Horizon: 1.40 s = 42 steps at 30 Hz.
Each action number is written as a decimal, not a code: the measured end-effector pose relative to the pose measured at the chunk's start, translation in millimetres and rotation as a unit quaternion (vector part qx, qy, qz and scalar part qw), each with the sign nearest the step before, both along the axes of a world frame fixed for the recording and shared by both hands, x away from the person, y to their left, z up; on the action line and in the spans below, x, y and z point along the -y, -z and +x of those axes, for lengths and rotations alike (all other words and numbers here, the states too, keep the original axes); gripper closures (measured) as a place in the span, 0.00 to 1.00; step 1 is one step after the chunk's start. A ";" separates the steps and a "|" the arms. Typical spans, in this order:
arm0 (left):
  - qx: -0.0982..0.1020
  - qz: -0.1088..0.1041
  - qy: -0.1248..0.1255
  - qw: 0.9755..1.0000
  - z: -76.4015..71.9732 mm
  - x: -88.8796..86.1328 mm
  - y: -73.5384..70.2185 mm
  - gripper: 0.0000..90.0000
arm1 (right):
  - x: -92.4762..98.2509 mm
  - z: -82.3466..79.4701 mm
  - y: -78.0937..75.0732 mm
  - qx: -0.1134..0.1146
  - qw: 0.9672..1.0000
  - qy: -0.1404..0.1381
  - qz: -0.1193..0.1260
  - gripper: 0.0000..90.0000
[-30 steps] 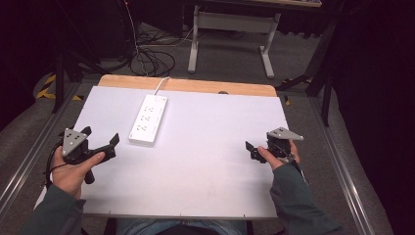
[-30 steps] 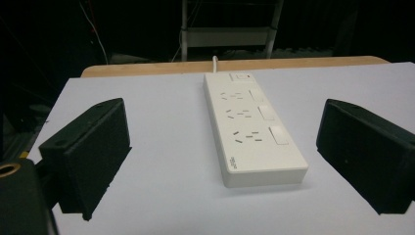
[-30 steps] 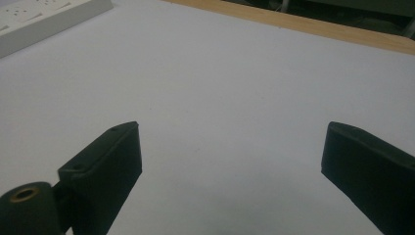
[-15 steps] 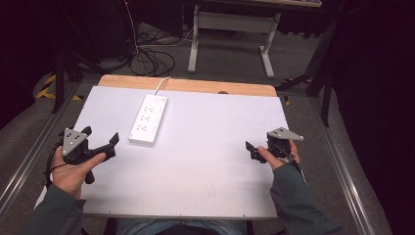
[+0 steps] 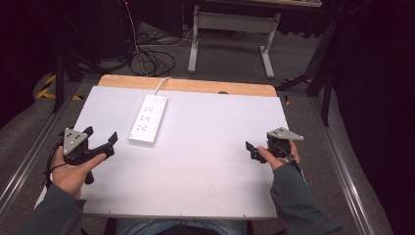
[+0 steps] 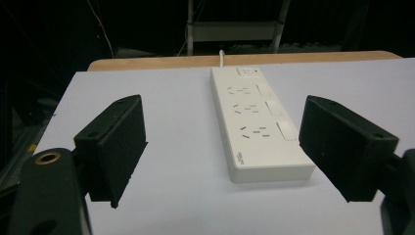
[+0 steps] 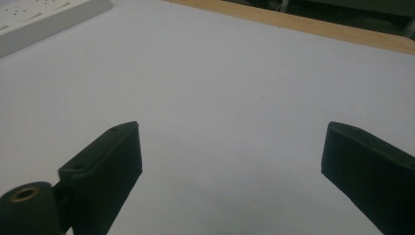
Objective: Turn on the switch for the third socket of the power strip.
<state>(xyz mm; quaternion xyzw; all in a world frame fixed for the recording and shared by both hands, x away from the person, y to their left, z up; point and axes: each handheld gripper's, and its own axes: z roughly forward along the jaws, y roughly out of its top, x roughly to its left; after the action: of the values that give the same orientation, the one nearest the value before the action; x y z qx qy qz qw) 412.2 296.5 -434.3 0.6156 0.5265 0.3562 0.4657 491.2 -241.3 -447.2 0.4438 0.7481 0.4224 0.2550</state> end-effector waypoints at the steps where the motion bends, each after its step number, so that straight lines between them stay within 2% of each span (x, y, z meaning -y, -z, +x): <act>1: -0.001 0.001 0.000 1.000 0.1 -0.1 0.1 0.23 | 0.0 0.0 0.0 0.000 1.000 0.000 0.000 0.10; 13: -0.015 0.008 -0.005 1.000 0.2 -2.0 1.7 0.43 | -0.1 0.0 0.1 -0.001 1.000 0.001 0.000 0.10; 14: -0.017 0.009 -0.005 1.000 0.1 -2.6 1.3 0.48 | 0.1 0.1 0.2 -0.001 1.000 0.000 0.000 0.10; 16: -0.018 0.007 -0.006 1.000 0.1 -3.4 1.3 0.50 | 0.1 0.1 0.2 -0.001 1.000 0.000 0.000 0.10; 18: -0.020 0.005 -0.007 1.000 0.1 -4.2 1.3 0.56 | 0.0 0.0 0.1 -0.002 1.000 0.001 0.000 0.10; 35: -0.027 -0.005 0.006 1.000 1.3 -9.5 -0.2 0.90 | 0.3 0.0 0.0 0.000 1.000 -0.001 0.000 0.10; 42: -0.027 0.000 0.013 1.000 1.8 -9.3 0.3 0.99 | 0.3 -0.1 -0.4 0.001 1.000 -0.001 0.000 0.10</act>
<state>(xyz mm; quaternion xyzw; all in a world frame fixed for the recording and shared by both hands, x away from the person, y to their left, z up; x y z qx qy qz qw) 414.0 305.8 -434.6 0.6320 0.5308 0.3329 0.4562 491.1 -241.6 -446.8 0.4424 0.7481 0.4235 0.2554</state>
